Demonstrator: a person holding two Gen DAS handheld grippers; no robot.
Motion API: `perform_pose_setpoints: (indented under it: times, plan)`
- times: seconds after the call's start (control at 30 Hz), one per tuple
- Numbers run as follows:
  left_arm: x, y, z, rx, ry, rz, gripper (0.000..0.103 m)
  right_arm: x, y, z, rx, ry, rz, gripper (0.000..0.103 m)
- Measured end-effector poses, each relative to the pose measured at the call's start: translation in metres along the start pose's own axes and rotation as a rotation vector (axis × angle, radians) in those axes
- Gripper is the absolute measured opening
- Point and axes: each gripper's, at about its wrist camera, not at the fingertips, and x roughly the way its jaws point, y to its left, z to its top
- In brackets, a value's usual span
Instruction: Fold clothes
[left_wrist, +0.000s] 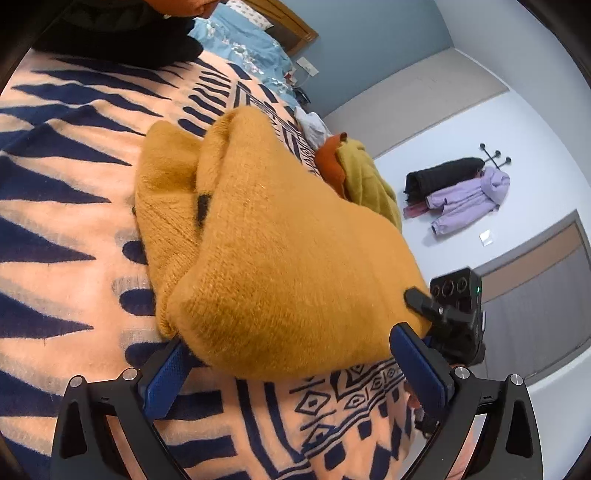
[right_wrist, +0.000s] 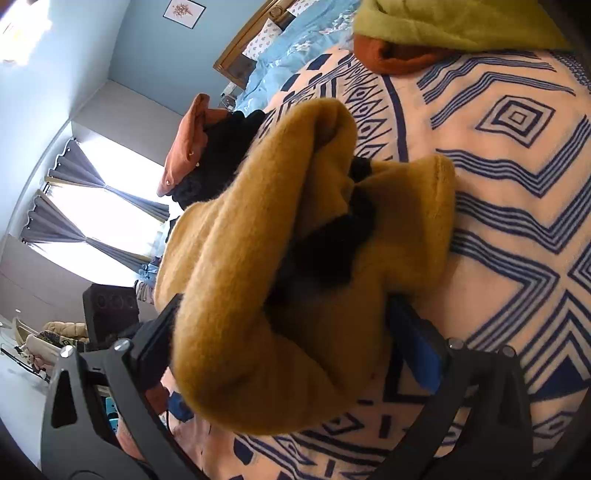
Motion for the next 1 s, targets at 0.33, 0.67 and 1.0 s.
perform_pose_setpoints:
  times: [0.33,0.67,1.0]
  plan:
    - [0.006,-0.005,-0.001,-0.01,-0.005,0.048,0.103,0.003,-0.008,-0.001,0.048,-0.001,-0.012,0.103]
    - [0.002,0.009,0.001,-0.09,-0.019,-0.025,0.103,0.025,0.007,0.004,-0.04,-0.025,0.009,0.103]
    - [-0.018,0.0,0.009,-0.131,-0.125,-0.049,0.051,0.013,0.019,0.003,-0.108,-0.05,0.129,0.066]
